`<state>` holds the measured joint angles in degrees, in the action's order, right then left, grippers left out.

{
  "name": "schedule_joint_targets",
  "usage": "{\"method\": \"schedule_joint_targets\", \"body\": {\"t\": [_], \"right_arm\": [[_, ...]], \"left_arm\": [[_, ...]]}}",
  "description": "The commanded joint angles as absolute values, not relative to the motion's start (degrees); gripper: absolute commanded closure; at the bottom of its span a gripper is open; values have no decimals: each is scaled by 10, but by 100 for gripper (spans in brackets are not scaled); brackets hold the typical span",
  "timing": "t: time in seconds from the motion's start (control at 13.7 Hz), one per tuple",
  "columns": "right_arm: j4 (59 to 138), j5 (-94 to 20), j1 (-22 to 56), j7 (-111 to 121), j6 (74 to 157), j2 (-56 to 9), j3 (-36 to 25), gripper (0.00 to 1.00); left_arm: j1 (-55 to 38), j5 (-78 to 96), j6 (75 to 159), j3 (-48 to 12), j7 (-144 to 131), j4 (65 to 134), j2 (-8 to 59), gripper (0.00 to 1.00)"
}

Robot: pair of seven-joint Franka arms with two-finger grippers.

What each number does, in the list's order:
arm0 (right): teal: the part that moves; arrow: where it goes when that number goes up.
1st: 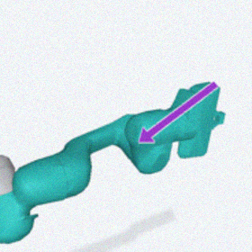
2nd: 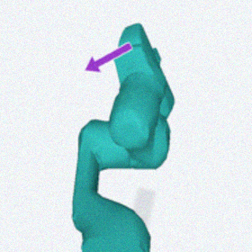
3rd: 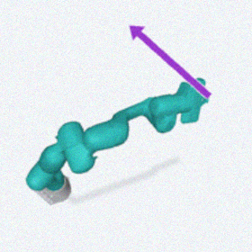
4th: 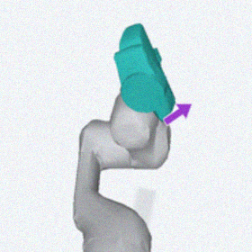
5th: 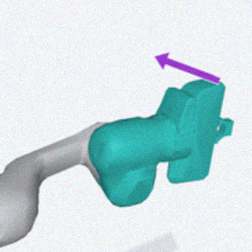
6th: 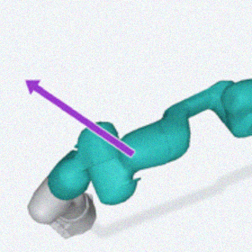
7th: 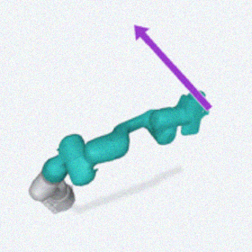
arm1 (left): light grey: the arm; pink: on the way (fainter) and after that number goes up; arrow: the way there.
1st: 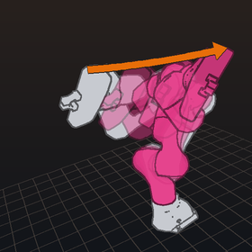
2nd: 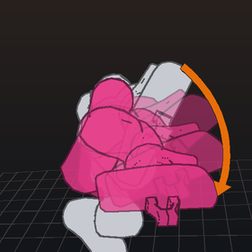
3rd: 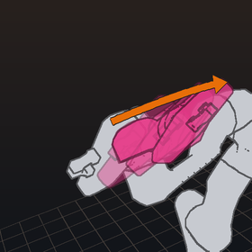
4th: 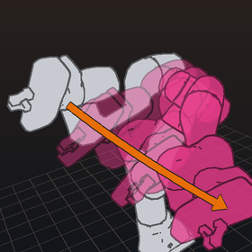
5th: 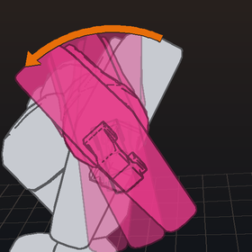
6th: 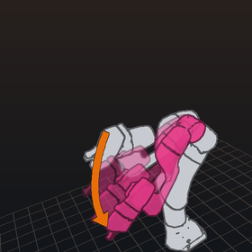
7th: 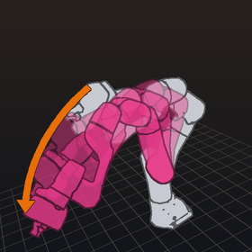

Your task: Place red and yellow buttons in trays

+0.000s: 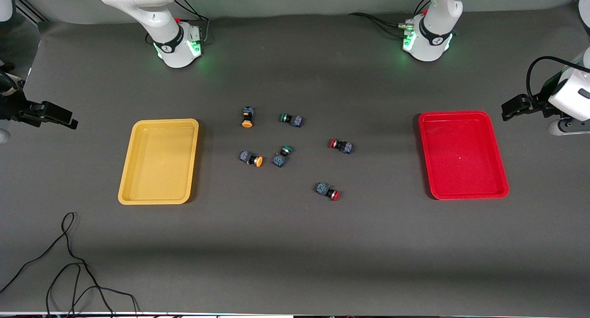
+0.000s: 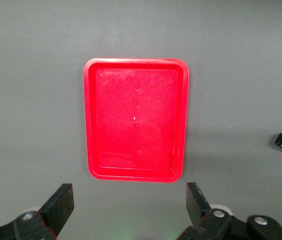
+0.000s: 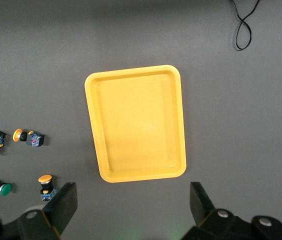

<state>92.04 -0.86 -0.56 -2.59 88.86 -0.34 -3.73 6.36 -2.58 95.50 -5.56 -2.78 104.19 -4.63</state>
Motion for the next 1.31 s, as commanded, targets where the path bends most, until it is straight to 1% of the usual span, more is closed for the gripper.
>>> {"method": "schedule_joint_targets", "body": {"t": [0.0, 0.22, 0.66, 0.8, 0.87, 1.02, 1.09, 1.24], "right_arm": [[914, -4, -4, -16, 890, -2, -39, 0], [913, -1, -4, -17, 890, -4, -37, 0], [918, -5, -3, -15, 889, -4, -33, 0], [922, -4, 15, -24, 890, -5, -31, 0], [937, -2, 36, -33, 891, -2, -32, 0], [984, -6, 67, -76, 922, 13, -32, 0], [1018, -8, 84, -91, 952, 27, -32, 0], [1096, -37, 143, -180, 1007, 59, -32, 0]], "left_arm": [[64, -24, 943, -55, -19, 1011, -34, 0], [64, -24, 887, -55, -17, 973, -11, 0], [62, -25, 889, -58, -18, 976, -16, 0], [58, -25, 891, -60, -26, 978, -15, 0], [53, -25, 893, -62, -32, 981, -13, 0], [17, -26, 895, -63, -93, 982, -2, 0], [-5, -31, 897, -66, -124, 982, 8, 0], [-63, -38, 903, -67, -190, 980, 44, 0]]}}
